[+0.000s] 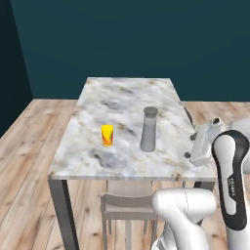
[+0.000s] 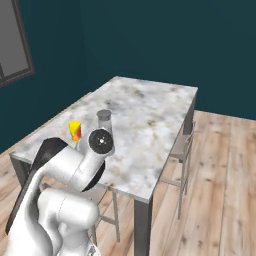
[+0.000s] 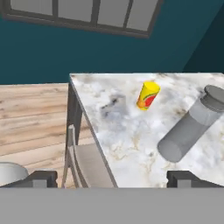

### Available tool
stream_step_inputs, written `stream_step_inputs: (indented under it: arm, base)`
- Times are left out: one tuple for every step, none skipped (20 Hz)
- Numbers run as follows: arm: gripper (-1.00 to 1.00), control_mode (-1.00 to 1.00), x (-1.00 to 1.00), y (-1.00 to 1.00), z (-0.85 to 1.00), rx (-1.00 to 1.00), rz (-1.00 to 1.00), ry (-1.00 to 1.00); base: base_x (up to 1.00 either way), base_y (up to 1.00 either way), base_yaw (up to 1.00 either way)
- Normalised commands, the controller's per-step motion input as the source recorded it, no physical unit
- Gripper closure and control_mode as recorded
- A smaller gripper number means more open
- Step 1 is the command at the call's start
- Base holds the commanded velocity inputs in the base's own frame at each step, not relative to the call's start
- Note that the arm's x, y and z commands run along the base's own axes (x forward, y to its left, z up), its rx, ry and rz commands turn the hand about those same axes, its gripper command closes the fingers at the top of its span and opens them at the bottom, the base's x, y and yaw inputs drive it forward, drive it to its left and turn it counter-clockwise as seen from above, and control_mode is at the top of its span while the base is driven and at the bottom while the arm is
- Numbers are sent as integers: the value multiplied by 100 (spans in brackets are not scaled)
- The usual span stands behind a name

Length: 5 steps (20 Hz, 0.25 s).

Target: Place the pitcher and cup on the dining counter for serving.

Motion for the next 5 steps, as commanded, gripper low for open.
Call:
stream_step_inputs:
  arm:
    - [-100, -100, -100, 0, 69, 0, -4, -9]
    - [-100, -100, -100, 0, 16, 0, 0, -19]
    - [-100, -100, -59, -1, 6, 0, -5, -21]
    - [-100, -100, -21, -38, 0, 13, -20, -9]
    - [-100, -100, 0, 0, 0, 0, 0, -1]
  base:
    - [0, 0, 0]
    - [0, 0, 0]
    - [0, 0, 0]
    - [0, 0, 0]
    - [0, 0, 0]
